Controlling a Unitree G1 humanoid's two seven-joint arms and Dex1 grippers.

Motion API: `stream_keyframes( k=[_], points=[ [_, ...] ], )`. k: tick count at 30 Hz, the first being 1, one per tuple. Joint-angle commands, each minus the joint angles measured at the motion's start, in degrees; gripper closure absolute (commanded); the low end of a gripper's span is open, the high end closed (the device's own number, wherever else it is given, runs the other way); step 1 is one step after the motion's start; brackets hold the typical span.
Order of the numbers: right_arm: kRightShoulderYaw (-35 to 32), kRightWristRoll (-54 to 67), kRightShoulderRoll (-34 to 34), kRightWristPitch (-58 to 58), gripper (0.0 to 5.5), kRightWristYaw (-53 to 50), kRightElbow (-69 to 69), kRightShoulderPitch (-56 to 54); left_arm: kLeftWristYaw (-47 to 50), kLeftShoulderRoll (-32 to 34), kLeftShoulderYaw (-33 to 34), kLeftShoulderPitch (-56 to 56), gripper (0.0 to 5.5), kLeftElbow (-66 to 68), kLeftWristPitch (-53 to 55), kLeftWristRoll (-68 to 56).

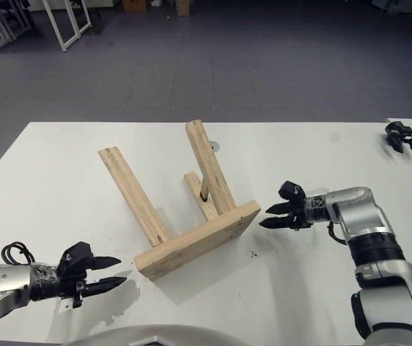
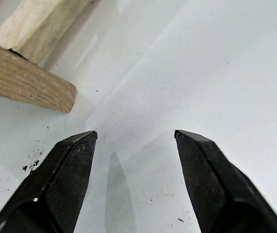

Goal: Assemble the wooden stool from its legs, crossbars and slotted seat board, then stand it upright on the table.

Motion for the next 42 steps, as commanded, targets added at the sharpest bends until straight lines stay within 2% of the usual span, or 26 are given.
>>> stream_keyframes(
  k=[1,13,24,30,33,37,42],
  points=[
    [0.13,0.78,-0.78,-0.45,2.56,1.05,-7.12,2.58,2.16,-1.26,-2.87,-1.12,3.13,-1.88,-3.09,2.57],
    [2.23,3.47,2.06,1.08,2.56,4.78,-18.69,-0.19,6.94,-5.78,-8.93,-10.69,3.13,-1.59,1.35,1.55],
    [1.44,2.89,-0.24,-1.17,2.56,4.41,-21.23,1.11,4.4,-2.44,-1.43,-15.82,3.13,9.03,-0.97,1.89],
    [1.6,4.52,0.14,-0.02,2.56,3.3,-25.67,3.71,-5.71,3.81,0.98,-13.91,3.13,12.33,-6.19,1.0],
    [2.19,4.62,-0.04,-0.26,3.14,3.27,-26.03,4.12,-10.07,4.36,0.75,-14.37,3.13,10.45,-4.81,-3.48],
    [2.67,4.41,-0.13,-0.34,3.78,3.53,-25.78,3.87,-6.98,0.59,-3.19,-19.39,3.13,9.67,-2.81,-4.52],
    [3.14,4.66,0.03,-0.53,3.96,4.47,-25.65,3.24,-3.56,-2.2,-8.74,-23.9,3.13,16.86,-5.99,2.25]
  ],
)
